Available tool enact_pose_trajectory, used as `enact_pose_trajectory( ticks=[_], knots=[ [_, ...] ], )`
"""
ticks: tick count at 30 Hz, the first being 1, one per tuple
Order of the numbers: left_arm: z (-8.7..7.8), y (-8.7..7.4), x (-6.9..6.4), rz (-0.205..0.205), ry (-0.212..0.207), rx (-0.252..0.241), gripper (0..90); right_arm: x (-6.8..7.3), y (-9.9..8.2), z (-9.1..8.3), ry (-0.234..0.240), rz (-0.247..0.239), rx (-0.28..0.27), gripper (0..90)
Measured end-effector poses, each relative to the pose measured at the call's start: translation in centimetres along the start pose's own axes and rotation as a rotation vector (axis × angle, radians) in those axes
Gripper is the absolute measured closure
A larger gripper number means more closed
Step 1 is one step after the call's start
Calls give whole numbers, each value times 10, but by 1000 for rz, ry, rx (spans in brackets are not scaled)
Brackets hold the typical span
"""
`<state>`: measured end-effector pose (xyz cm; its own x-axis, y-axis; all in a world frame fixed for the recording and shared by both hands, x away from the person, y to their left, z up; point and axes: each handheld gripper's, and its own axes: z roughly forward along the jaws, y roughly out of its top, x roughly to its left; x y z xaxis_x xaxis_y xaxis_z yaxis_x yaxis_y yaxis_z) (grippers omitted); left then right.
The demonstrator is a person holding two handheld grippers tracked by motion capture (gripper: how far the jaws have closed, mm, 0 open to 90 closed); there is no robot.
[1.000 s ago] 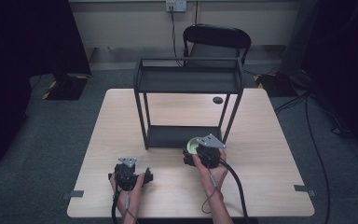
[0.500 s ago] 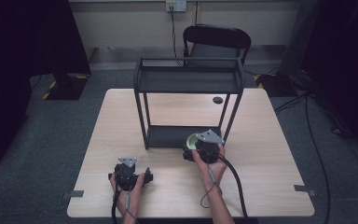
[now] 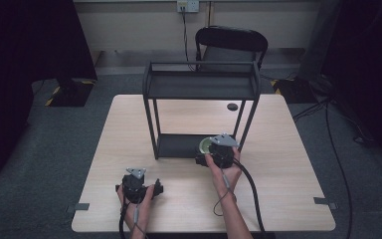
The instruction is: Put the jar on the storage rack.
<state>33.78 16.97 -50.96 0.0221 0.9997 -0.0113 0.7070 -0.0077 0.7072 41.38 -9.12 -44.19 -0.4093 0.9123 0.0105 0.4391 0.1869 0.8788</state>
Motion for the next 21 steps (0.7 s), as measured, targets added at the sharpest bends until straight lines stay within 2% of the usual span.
enact_pose_trajectory(
  ticks=[21],
  knots=[
    [0, 0, 0, 0, 0, 0, 2, -6, 11, 23, 1, -1, 18, 107]
  ],
)
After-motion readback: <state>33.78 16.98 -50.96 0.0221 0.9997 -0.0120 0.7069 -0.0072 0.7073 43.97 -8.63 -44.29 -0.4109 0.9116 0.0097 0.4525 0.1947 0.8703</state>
